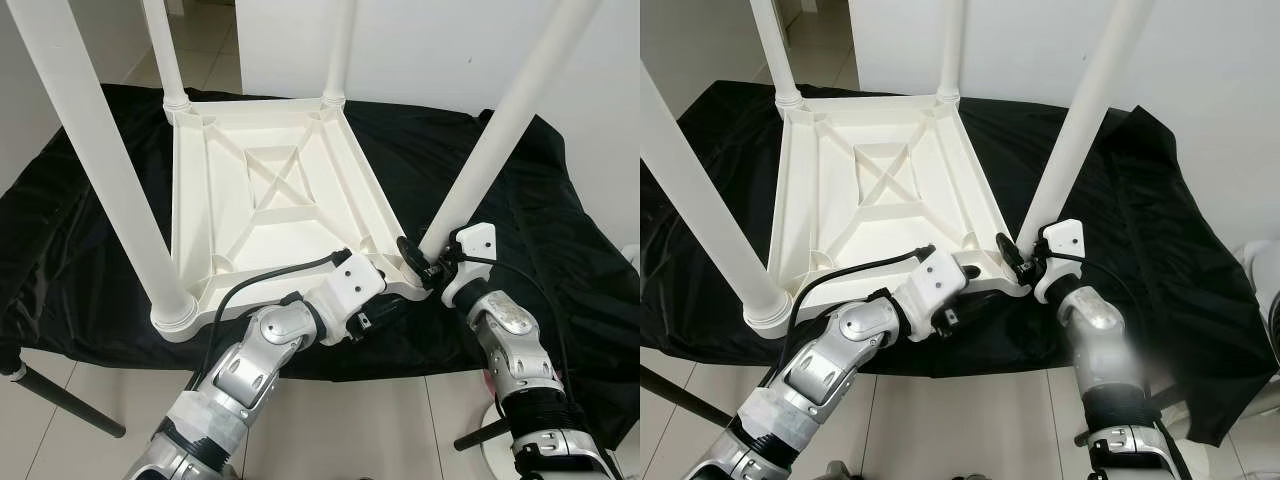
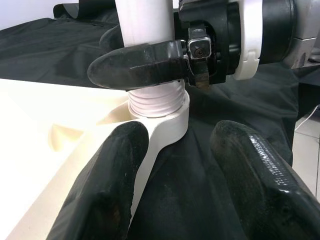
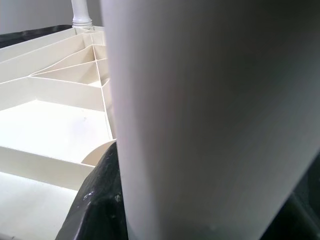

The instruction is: Building children table

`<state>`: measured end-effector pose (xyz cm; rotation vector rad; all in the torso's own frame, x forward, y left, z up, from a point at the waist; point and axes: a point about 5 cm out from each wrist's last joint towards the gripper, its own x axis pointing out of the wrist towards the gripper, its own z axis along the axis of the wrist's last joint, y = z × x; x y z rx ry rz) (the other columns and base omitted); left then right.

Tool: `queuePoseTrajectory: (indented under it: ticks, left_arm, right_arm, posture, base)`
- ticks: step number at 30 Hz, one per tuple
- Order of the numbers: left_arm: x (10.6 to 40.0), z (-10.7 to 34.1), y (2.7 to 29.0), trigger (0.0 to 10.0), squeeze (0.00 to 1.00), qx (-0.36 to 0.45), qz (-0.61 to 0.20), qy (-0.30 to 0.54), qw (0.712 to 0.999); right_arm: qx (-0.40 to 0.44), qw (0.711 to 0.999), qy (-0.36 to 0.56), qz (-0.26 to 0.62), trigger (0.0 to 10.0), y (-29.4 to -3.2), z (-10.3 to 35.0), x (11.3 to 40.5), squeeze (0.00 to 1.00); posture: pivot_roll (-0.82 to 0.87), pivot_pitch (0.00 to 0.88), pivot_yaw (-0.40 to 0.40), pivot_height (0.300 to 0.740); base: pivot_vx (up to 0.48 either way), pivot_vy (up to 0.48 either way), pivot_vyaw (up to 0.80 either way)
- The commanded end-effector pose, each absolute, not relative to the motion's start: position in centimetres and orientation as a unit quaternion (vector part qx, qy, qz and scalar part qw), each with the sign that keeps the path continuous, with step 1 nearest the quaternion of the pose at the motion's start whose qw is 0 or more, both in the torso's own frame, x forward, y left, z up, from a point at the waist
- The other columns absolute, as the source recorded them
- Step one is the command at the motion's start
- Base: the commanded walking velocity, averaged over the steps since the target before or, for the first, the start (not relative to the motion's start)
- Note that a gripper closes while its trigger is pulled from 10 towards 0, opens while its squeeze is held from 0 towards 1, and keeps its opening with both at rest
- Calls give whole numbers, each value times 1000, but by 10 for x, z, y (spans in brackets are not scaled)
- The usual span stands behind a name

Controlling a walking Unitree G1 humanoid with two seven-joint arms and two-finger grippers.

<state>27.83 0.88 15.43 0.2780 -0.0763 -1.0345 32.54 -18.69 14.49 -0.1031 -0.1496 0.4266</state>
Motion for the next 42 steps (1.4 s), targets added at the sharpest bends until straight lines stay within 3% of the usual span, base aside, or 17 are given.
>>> queuePoseTrajectory:
  ticks: [1, 14, 19, 27, 34, 41, 42]
  left_arm:
    - [278, 152, 6, 10000, 0, 143, -513, -31, 846]
    - [277, 151, 6, 10000, 0, 143, -516, -28, 844]
    - [280, 148, 12, 10000, 0, 143, -510, -15, 848]
    - [294, 149, 28, 10000, 0, 153, -486, -10, 860]
    - [294, 149, 28, 10000, 0, 155, -486, -10, 860]
    - [292, 147, 28, 10000, 0, 153, -488, -9, 859]
    - [292, 147, 27, 10000, 0, 153, -488, -9, 859]
  right_arm:
    - [-53, 976, -41, 208, 10000, -192, 129, 320, 0]
    - [-35, 987, -36, 154, 10000, -177, 135, 317, 0]
    - [-2, 996, -25, 85, 10000, -173, 130, 313, 0]
    - [61, 992, -23, -105, 10000, -158, 125, 294, 0]
    - [80, 991, -22, -102, 10000, -141, 127, 290, 0]
    - [73, 991, -23, -112, 10000, -150, 127, 291, 0]
    - [71, 991, -25, -110, 10000, -152, 127, 291, 1000]
  posture:
    - [-30, 67, -46, 740]
    - [-32, 69, -44, 740]
    - [-29, 70, -55, 740]
    - [-29, 65, -61, 740]
    - [-29, 63, -62, 740]
    - [-23, 60, -66, 740]
    - [-24, 59, -66, 740]
  base:
    - [0, 0, 0]
    - [0, 0, 0]
    - [0, 0, 0]
    - [0, 0, 0]
    - [0, 0, 0]
    - [0, 0, 0]
    - [0, 0, 0]
